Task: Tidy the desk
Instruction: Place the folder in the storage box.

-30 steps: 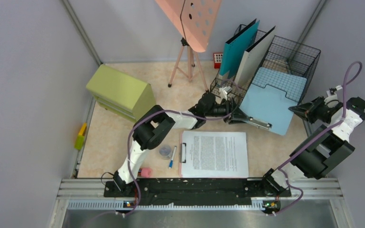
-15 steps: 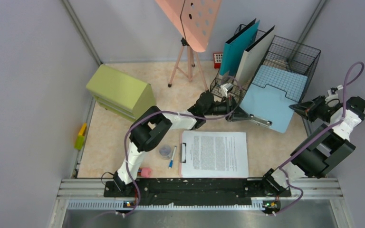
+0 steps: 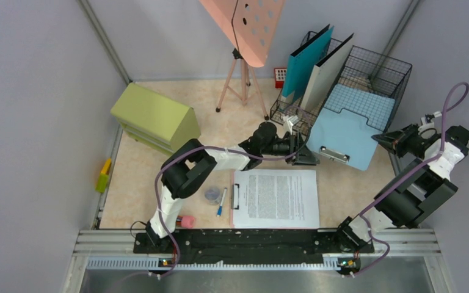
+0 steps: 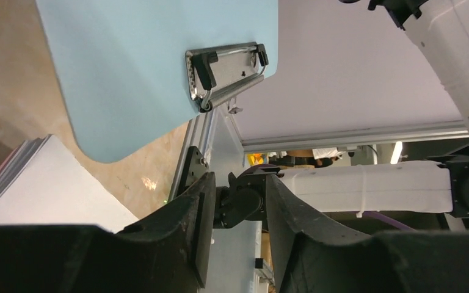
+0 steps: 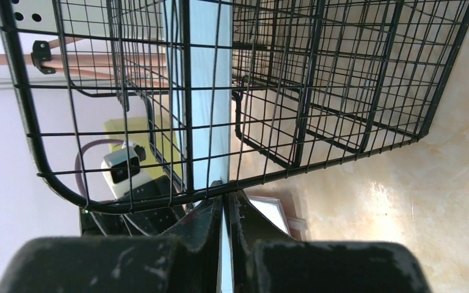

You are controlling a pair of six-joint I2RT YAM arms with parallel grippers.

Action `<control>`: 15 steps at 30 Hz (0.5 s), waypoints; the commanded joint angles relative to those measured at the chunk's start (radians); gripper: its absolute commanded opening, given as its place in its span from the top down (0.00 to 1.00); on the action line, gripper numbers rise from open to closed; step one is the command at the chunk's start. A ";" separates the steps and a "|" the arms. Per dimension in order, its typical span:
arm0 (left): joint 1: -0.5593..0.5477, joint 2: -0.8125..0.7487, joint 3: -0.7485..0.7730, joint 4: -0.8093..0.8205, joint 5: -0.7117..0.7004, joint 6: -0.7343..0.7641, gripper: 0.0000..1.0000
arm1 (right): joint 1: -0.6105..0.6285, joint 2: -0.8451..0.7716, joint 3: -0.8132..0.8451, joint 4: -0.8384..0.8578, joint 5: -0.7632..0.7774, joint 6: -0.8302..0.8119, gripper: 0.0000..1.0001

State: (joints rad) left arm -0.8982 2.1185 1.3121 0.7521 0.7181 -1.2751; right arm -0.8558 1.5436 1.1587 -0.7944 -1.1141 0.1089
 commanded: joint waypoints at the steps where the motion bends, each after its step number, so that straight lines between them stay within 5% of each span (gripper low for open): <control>1: -0.034 -0.075 0.010 -0.097 -0.009 0.153 0.58 | 0.001 0.020 0.002 0.031 -0.019 0.006 1.00; 15: -0.048 0.061 0.256 -0.270 -0.090 0.167 0.59 | 0.000 0.021 -0.011 0.041 -0.042 0.013 1.00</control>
State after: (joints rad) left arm -0.9443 2.1487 1.4834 0.5407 0.6670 -1.1488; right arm -0.8604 1.5620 1.1519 -0.7898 -1.1301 0.1101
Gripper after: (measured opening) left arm 0.416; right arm 0.020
